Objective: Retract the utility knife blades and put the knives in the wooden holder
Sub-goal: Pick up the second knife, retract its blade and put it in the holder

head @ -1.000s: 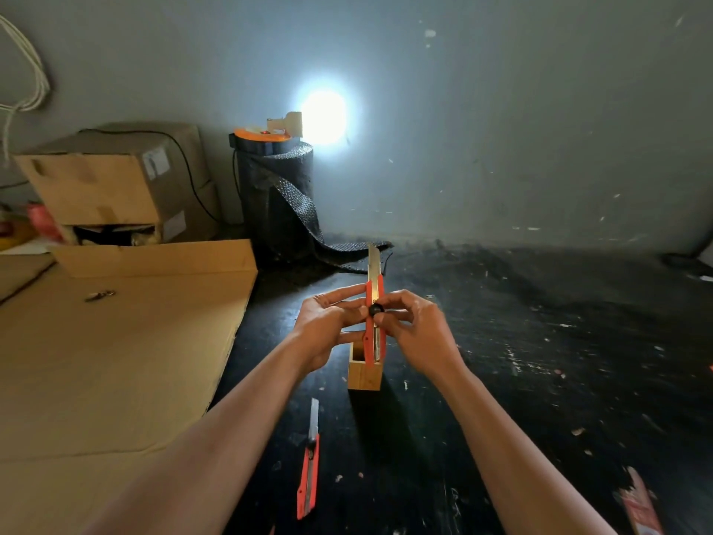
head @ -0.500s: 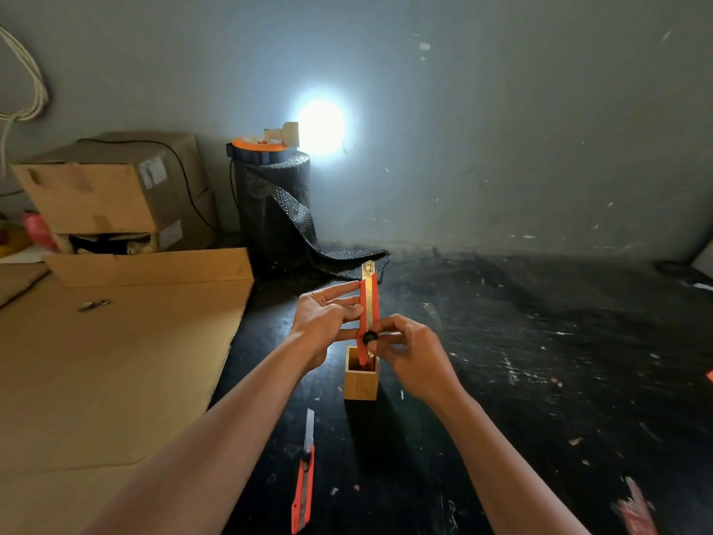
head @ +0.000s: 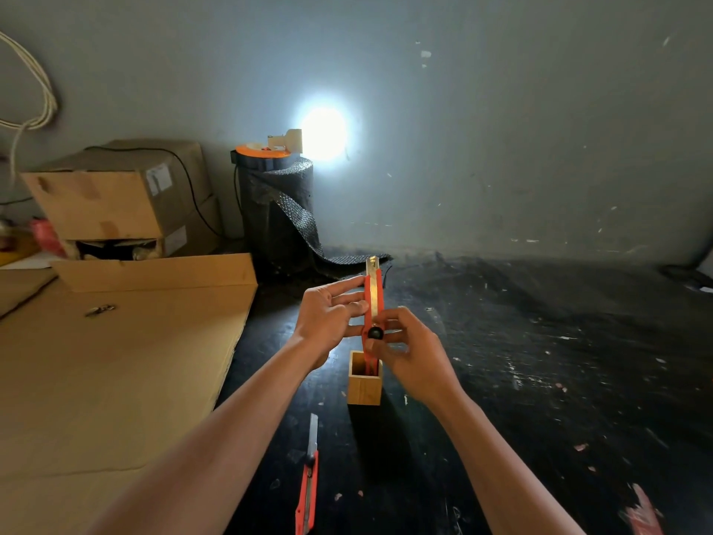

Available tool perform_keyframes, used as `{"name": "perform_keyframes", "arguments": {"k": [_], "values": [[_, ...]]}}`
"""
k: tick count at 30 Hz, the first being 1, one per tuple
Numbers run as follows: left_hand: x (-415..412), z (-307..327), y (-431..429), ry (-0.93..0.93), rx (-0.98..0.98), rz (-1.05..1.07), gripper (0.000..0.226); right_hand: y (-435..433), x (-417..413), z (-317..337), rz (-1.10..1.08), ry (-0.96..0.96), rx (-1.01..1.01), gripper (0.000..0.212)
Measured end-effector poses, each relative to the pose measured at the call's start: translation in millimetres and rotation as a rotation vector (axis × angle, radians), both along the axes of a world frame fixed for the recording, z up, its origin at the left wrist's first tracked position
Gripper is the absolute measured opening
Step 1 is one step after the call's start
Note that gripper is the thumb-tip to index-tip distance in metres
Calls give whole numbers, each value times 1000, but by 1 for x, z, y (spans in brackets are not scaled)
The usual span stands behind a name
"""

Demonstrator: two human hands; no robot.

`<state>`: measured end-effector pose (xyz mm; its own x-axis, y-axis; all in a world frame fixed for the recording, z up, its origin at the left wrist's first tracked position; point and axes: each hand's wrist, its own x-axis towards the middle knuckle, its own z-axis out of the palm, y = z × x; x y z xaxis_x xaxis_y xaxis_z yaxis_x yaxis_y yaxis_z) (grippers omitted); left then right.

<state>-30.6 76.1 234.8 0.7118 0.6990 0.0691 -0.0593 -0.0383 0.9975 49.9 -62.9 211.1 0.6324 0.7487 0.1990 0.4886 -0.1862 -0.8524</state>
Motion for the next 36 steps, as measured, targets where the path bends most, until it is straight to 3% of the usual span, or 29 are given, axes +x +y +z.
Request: {"name": "perform_keyframes", "arguments": {"k": [15, 21, 28, 34, 36], "values": [[-4, 0, -4, -4, 45, -6, 47, -5, -2, 4, -14, -17, -3, 17], [-7, -1, -2, -17, 45, 5, 47, -9, -4, 5, 60, -30, -8, 26], [-7, 1, -4, -2, 75, 3, 45, -3, -2, 0, -19, 33, 35, 24], [-9, -1, 0, -4, 68, 13, 44, -7, 1, -1, 84, -26, -3, 33], [-8, -1, 0, -7, 69, 14, 44, -3, 3, -1, 59, -20, -7, 23]]}}
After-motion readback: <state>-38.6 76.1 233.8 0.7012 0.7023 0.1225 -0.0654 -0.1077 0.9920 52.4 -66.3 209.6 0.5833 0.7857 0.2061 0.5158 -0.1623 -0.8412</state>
